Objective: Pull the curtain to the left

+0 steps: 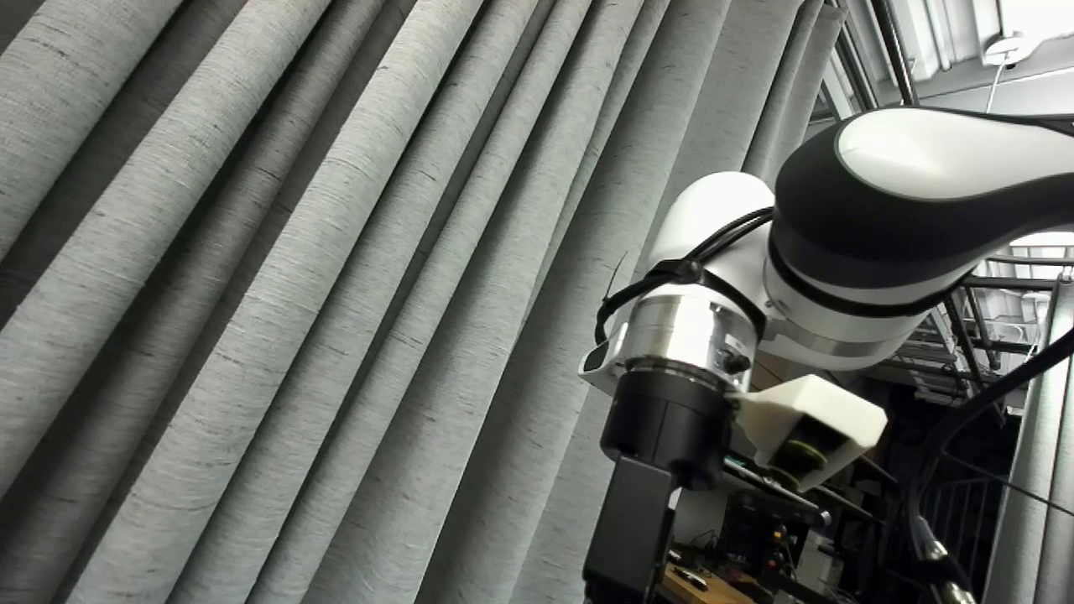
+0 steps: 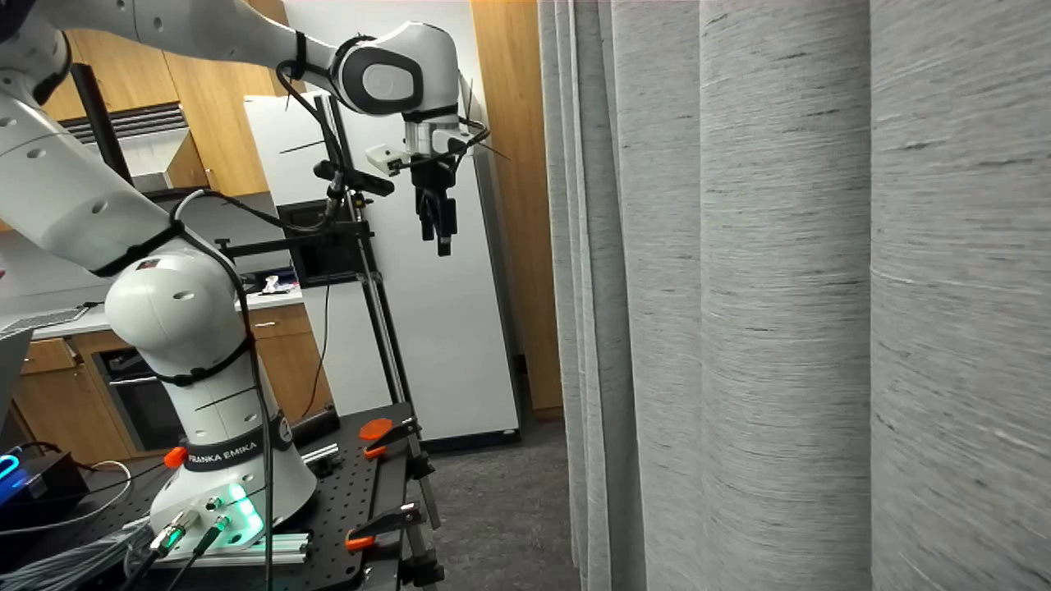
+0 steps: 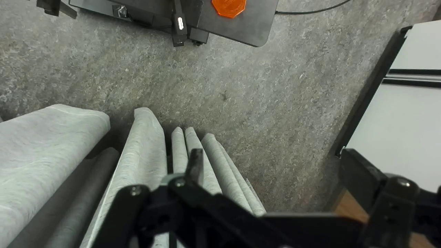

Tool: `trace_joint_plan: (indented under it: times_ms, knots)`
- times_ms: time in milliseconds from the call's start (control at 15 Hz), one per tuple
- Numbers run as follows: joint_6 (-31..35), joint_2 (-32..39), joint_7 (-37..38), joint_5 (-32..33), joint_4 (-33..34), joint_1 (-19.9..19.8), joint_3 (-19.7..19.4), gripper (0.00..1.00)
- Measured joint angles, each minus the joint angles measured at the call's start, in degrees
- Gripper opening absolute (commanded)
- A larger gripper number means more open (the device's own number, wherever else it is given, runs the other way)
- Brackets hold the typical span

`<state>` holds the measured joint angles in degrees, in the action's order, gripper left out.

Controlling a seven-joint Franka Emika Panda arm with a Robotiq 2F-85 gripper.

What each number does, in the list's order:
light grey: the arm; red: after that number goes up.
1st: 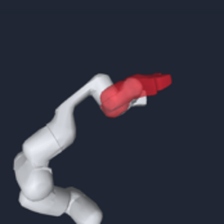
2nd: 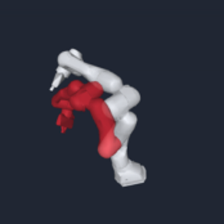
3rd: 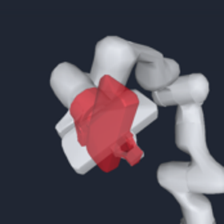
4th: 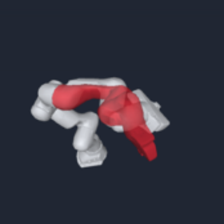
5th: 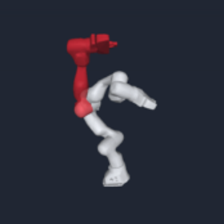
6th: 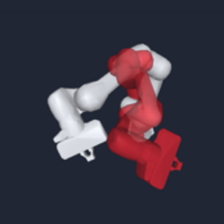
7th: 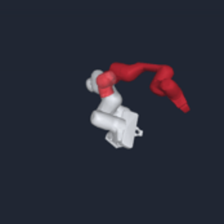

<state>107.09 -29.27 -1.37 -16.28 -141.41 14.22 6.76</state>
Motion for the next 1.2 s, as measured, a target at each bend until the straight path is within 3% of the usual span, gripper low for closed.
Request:
trace_joint_plan:
  times_ms: [733,1200]
  knots:
    - [0.0,0.0,0.0,0.3,0.0,-0.4,0.1,1.00]
    - [0.0,-3.0,2.8,6.9,1.2,-4.2,0.0,1.00]
